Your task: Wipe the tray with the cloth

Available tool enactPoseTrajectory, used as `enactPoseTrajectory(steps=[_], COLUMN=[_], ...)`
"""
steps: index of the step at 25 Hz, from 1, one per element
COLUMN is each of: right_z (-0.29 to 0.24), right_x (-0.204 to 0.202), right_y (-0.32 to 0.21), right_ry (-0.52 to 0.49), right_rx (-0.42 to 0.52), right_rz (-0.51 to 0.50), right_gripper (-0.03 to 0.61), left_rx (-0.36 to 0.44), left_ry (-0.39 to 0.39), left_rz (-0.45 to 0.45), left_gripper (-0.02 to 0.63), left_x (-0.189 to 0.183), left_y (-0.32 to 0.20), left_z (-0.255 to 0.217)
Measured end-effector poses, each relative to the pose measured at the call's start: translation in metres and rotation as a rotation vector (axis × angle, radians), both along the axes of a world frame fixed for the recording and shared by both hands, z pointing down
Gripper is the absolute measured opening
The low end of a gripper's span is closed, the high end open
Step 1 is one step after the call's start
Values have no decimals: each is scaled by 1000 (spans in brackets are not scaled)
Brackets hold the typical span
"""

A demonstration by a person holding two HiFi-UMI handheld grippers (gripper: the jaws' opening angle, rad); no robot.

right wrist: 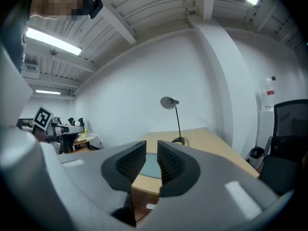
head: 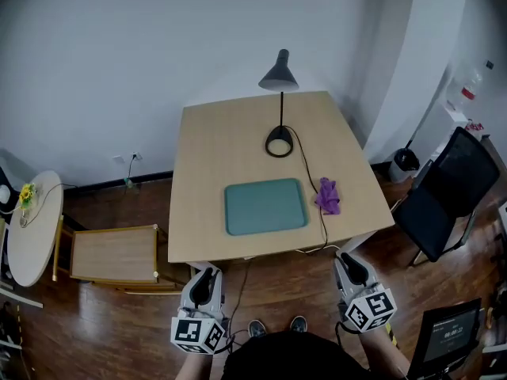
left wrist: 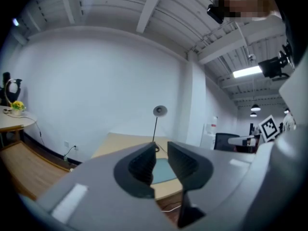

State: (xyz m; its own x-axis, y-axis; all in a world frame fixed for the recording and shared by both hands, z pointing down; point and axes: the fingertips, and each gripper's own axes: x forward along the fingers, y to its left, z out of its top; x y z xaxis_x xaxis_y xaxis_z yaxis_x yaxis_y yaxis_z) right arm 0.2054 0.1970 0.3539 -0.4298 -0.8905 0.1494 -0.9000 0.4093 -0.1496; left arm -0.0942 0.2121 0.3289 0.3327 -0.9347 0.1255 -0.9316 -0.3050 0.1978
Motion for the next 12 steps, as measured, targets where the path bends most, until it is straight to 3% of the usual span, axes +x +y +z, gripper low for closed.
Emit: enactPoseTrajectory(steps=[6, 12], right_z=[-5, -2], right_x=[7, -1], right_y=[5, 16], right_ry=[16, 23], right_rx=[63, 83], right_rz=[-15, -43], right_gripper=[74, 74], left_rx=[-34, -39], left_ry=[-18, -45], left_rz=[33, 46], left_gripper=[101, 101], left_x=[32, 40], left_y=[17, 35], left_z=[-1, 12])
